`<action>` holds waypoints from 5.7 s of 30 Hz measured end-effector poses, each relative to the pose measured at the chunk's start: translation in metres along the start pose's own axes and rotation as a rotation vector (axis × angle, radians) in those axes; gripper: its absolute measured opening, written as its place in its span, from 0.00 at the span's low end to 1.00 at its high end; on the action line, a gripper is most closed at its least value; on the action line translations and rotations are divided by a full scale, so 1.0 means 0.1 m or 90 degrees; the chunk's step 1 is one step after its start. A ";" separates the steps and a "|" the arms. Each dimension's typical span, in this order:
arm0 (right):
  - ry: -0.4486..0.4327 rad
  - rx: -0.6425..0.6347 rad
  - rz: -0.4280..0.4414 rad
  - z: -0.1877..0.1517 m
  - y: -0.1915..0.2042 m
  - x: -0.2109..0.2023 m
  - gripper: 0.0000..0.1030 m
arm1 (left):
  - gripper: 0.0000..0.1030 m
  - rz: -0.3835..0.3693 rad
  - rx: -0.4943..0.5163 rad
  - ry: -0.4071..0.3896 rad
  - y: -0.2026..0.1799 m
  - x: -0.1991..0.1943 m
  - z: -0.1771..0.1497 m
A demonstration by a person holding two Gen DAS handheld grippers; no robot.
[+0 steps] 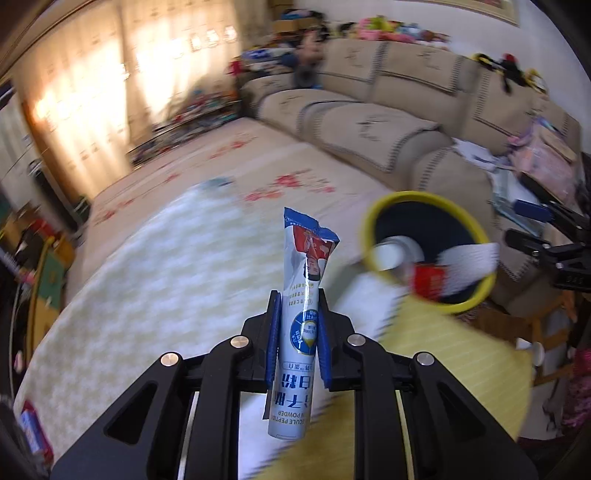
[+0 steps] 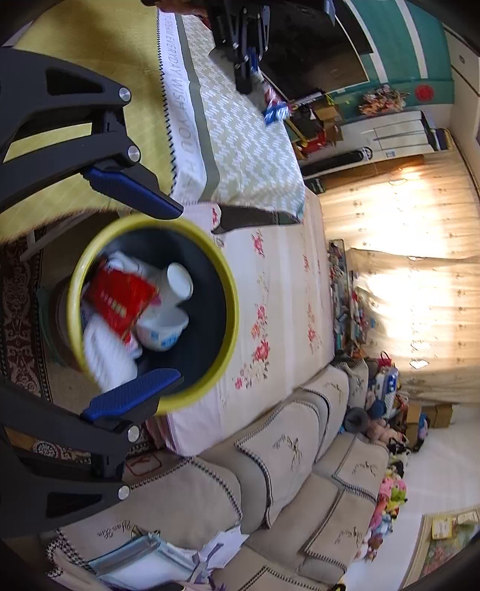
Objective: Collect trash
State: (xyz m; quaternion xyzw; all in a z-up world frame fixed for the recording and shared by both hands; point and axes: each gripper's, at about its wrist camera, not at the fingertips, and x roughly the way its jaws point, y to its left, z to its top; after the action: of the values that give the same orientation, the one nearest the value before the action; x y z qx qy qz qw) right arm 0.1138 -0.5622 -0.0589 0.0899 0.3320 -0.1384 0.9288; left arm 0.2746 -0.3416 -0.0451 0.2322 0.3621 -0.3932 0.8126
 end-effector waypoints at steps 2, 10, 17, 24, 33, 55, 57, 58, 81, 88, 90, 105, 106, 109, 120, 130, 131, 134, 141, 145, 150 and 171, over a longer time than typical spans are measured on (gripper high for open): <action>-0.009 0.016 -0.002 -0.04 -0.15 -0.09 0.76 | 0.18 -0.028 0.022 -0.002 -0.34 0.06 0.14; -0.030 0.061 -0.004 -0.22 -0.58 -0.31 0.76 | 0.18 -0.102 0.078 0.016 -1.41 0.61 0.72; -0.044 0.090 -0.006 -0.25 -0.78 -0.37 0.76 | 0.42 -0.107 0.062 0.073 -1.63 1.27 0.89; -0.038 0.098 0.000 -0.27 -0.82 -0.34 0.77 | 0.71 -0.095 0.024 0.060 -1.50 1.38 0.87; -0.039 0.057 0.033 -0.29 -0.52 -0.46 0.79 | 0.95 0.013 -0.055 -0.069 -1.11 0.01 0.32; -0.125 -0.100 0.127 -0.38 0.85 -1.47 0.93 | 0.95 0.366 -0.376 -0.197 -0.42 -2.89 -2.30; -0.123 -0.105 0.132 -0.44 0.89 -1.50 0.93 | 0.95 0.363 -0.389 -0.197 -0.47 -2.93 -2.44; -0.122 -0.106 0.135 -0.46 0.91 -1.50 0.93 | 0.95 0.359 -0.399 -0.197 -0.50 -2.93 -2.52; -0.116 -0.092 0.152 -0.51 0.95 -1.49 0.93 | 0.95 0.377 -0.416 -0.198 -0.53 -2.89 -2.51; -0.116 -0.094 0.155 -0.51 0.97 -1.48 0.93 | 0.95 0.378 -0.419 -0.202 -0.51 -2.89 -2.51; -0.116 -0.094 0.155 -0.51 0.97 -1.48 0.93 | 0.95 0.380 -0.418 -0.201 -0.54 -2.88 -2.51; -0.111 -0.094 0.157 -0.52 0.98 -1.44 0.93 | 0.95 0.374 -0.418 -0.191 -0.51 -2.81 -2.49; -0.111 -0.093 0.157 -0.52 0.98 -1.44 0.93 | 0.95 0.374 -0.418 -0.190 -0.51 -2.81 -2.49; -0.111 -0.094 0.157 -0.52 0.98 -1.44 0.93 | 0.95 0.370 -0.419 -0.188 -0.49 -2.79 -2.50; -0.109 -0.094 0.158 -0.54 0.99 -1.41 0.93 | 0.95 0.370 -0.420 -0.186 -0.48 -2.77 -2.52; -0.104 -0.094 0.159 -0.60 1.01 -1.36 0.93 | 0.95 0.367 -0.419 -0.179 -0.50 -2.72 -2.52; -0.104 -0.094 0.159 -0.60 1.01 -1.36 0.93 | 0.95 0.366 -0.419 -0.180 -0.49 -2.72 -2.52; -0.104 -0.094 0.158 -0.60 1.01 -1.36 0.93 | 0.95 0.368 -0.418 -0.179 -0.50 -2.72 -2.51; -0.103 -0.094 0.159 -0.60 1.00 -1.36 0.93 | 0.95 0.362 -0.422 -0.179 -0.48 -2.69 -2.51; -0.102 -0.094 0.160 -0.61 1.01 -1.36 0.93 | 0.95 0.361 -0.421 -0.178 -0.46 -2.69 -2.52; -0.100 -0.094 0.160 -0.59 1.01 -1.35 0.93 | 0.95 0.361 -0.422 -0.176 -0.47 -2.68 -2.52; -0.084 -0.099 0.161 -0.57 1.06 -1.28 0.93 | 0.95 0.348 -0.435 -0.162 -0.40 -2.58 -2.53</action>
State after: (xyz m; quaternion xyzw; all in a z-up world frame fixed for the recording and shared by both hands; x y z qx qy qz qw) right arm 0.0185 -0.4217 -0.0121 0.0498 0.2662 0.0001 0.9626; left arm 0.0291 -0.0757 -0.0096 -0.0121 0.2937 -0.0478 0.9546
